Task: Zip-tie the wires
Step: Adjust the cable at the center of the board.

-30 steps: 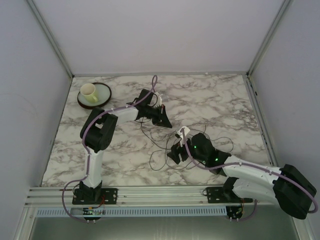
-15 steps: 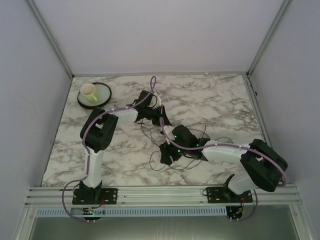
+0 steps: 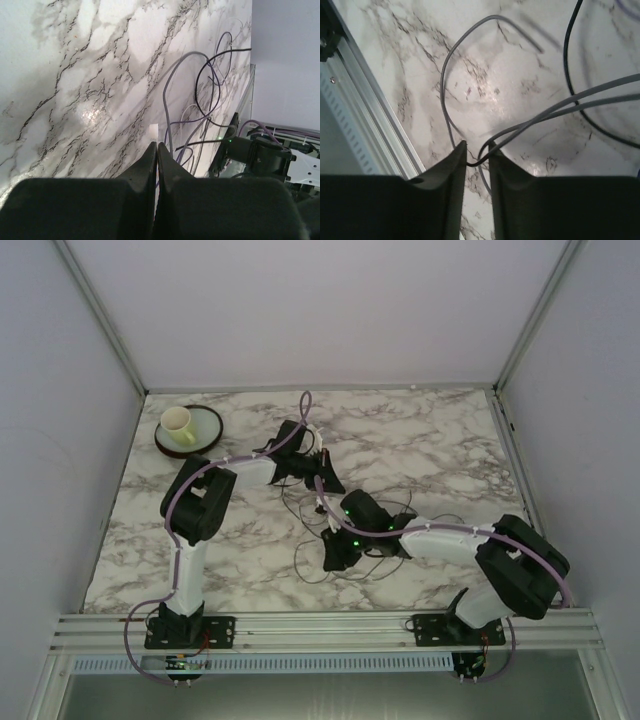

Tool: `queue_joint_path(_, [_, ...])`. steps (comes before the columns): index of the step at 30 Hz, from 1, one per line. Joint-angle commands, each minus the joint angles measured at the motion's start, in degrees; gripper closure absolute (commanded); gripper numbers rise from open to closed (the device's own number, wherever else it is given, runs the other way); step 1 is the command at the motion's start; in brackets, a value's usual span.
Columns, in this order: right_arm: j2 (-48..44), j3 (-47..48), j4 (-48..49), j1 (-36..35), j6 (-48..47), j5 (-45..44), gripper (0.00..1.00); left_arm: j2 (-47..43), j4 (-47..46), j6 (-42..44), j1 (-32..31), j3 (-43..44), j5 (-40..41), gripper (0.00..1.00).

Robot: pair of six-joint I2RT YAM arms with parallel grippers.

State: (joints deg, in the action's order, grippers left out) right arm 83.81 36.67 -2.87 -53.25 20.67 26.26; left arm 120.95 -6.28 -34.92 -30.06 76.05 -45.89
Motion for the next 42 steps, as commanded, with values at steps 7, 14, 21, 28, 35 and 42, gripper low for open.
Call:
queue_joint_path(7, [2.2, 10.3, 0.7, -0.3, 3.2, 0.8, 0.98, -3.2, -6.7, -4.9, -0.2, -3.6, 1.5, 1.0])
queue_joint_path(14, [5.1, 15.9, 1.1, -0.5, 8.7, 1.0, 1.0, -5.2, -14.2, -11.7, -0.3, -7.7, 3.5, 1.0])
queue_joint_path(21, [9.3, 19.9, 1.1, -1.6, 9.4, 3.9, 1.0, -5.4, -21.8, -18.4, -0.4, -10.3, 4.9, 1.0])
queue_joint_path(28, [9.9, 20.9, 6.8, -2.4, 10.1, 7.9, 1.0, -5.1, -22.6, -19.6, -0.7, -9.6, 5.2, 1.0])
queue_joint_path(35, [9.5, 21.8, 10.7, -2.3, 10.4, 8.4, 1.0, -5.1, -22.4, -19.8, -1.0, -9.6, 5.6, 1.0])
queue_joint_path(42, [12.0, 22.2, 7.4, -2.0, 8.2, 3.0, 1.0, -5.9, -22.1, -19.9, -1.1, -9.8, 5.7, 1.0])
